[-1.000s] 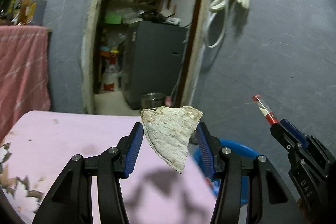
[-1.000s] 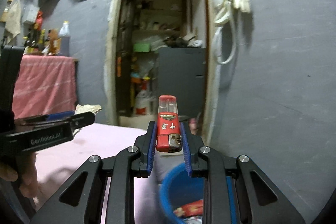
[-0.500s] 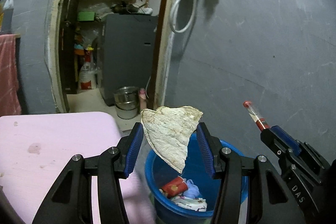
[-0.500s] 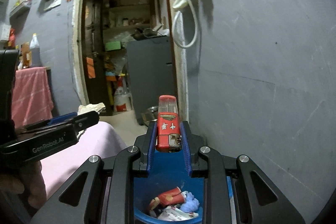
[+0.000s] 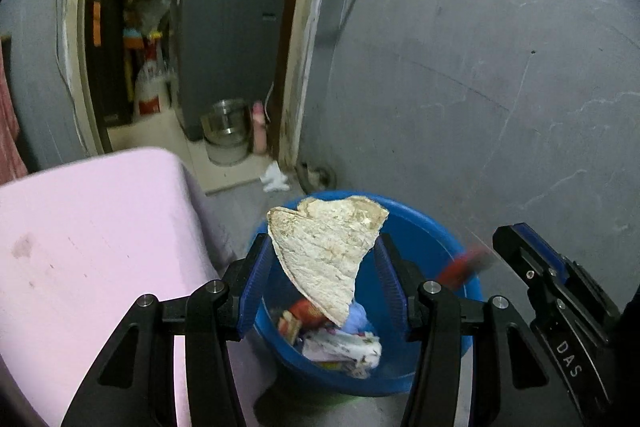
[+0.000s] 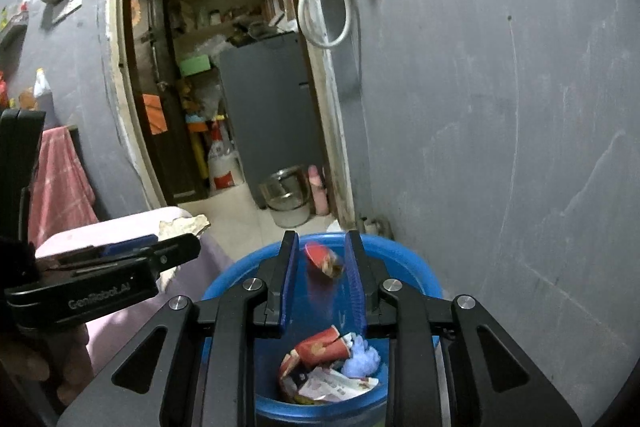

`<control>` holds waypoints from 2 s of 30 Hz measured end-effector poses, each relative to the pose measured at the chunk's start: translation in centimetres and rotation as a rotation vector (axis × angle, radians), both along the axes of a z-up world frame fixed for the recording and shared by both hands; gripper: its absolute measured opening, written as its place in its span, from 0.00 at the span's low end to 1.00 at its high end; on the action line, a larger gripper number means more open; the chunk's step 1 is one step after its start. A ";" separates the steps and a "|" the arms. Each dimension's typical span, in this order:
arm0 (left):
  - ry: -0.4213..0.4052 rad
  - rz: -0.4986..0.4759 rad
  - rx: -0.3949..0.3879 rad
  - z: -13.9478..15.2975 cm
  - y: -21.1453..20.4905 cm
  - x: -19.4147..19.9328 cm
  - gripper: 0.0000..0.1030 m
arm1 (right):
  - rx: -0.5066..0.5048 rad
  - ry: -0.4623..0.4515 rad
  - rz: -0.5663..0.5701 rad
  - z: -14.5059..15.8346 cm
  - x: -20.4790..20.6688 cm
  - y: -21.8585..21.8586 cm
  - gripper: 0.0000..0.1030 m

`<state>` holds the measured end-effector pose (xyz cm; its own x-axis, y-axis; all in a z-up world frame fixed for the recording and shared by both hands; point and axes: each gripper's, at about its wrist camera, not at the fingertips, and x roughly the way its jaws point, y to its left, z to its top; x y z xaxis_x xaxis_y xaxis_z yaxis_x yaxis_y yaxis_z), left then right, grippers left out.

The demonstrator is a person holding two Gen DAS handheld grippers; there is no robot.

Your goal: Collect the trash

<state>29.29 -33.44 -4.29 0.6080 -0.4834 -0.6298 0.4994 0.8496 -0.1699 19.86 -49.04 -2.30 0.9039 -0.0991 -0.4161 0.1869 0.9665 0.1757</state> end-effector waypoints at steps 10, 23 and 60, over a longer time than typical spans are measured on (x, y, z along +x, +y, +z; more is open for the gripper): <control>0.026 -0.006 -0.020 -0.1 0.2 -0.2 0.50 | 0.018 -0.026 -0.033 1.1 -0.4 -0.6 0.40; -0.148 0.074 -0.112 5.5 4.7 -4.1 0.79 | -0.007 -0.160 -0.039 5.2 -3.7 1.1 0.80; -0.323 0.238 -0.098 7.1 20.1 -19.0 0.95 | -0.125 -0.213 -0.038 7.2 -16.3 13.1 1.00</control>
<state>10.33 -13.36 2.80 0.8688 -0.3537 -0.3464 0.3319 0.9353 -0.1226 3.60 -35.96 4.91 0.9646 -0.1737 -0.1986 0.1952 0.9762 0.0947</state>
